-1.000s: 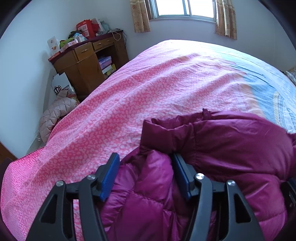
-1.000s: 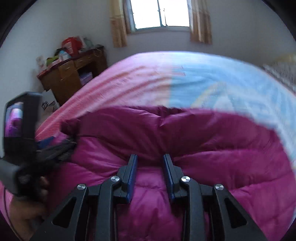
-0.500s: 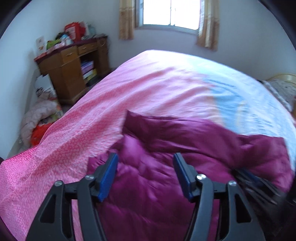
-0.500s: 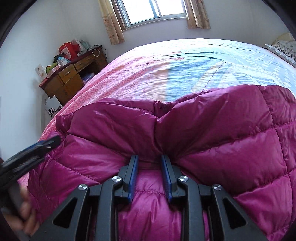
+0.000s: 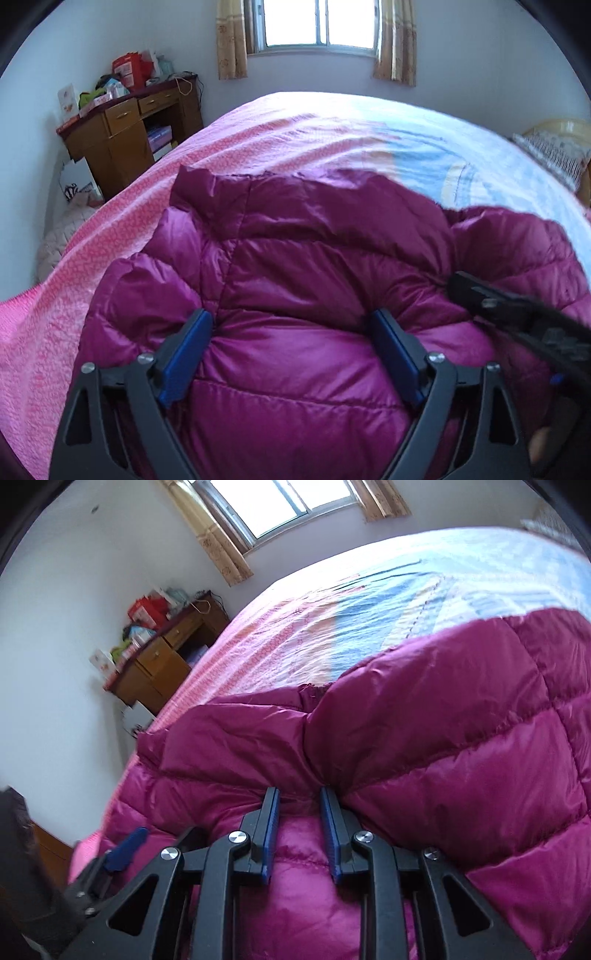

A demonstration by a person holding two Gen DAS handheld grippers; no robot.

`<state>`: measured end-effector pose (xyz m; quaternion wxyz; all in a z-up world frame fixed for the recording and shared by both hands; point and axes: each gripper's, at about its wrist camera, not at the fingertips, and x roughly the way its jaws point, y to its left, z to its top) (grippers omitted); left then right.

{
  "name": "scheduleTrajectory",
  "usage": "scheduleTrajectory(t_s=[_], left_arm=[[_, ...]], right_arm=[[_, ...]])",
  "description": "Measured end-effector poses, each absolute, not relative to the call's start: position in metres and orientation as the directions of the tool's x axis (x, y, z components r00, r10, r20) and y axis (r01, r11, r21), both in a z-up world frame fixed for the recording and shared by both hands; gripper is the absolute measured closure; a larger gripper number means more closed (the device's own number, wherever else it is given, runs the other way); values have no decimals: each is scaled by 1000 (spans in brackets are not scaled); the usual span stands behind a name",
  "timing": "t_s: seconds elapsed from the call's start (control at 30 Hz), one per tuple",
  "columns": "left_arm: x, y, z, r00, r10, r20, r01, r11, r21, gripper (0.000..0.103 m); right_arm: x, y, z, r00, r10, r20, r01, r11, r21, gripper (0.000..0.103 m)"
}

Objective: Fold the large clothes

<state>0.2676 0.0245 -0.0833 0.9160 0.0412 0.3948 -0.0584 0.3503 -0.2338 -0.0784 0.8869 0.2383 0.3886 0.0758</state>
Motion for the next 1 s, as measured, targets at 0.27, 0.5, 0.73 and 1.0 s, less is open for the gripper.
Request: scheduleTrajectory(t_s=[0.27, 0.5, 0.73, 1.0], left_arm=[[264, 23, -82, 688, -58, -724, 131, 990, 45, 11], [261, 20, -83, 696, -34, -717, 127, 989, 76, 10], [258, 13, -83, 695, -16, -719, 115, 989, 89, 8], [200, 69, -52, 706, -170, -687, 183, 982, -55, 6]], right_arm=[[260, -285, -30, 769, 29, -639, 176, 951, 255, 79], [245, -326, -68, 705, -45, -708, 248, 951, 187, 79], [246, -324, -71, 711, -43, -702, 245, 951, 190, 79], [209, -332, -51, 755, -52, -653, 281, 926, 252, 79]])
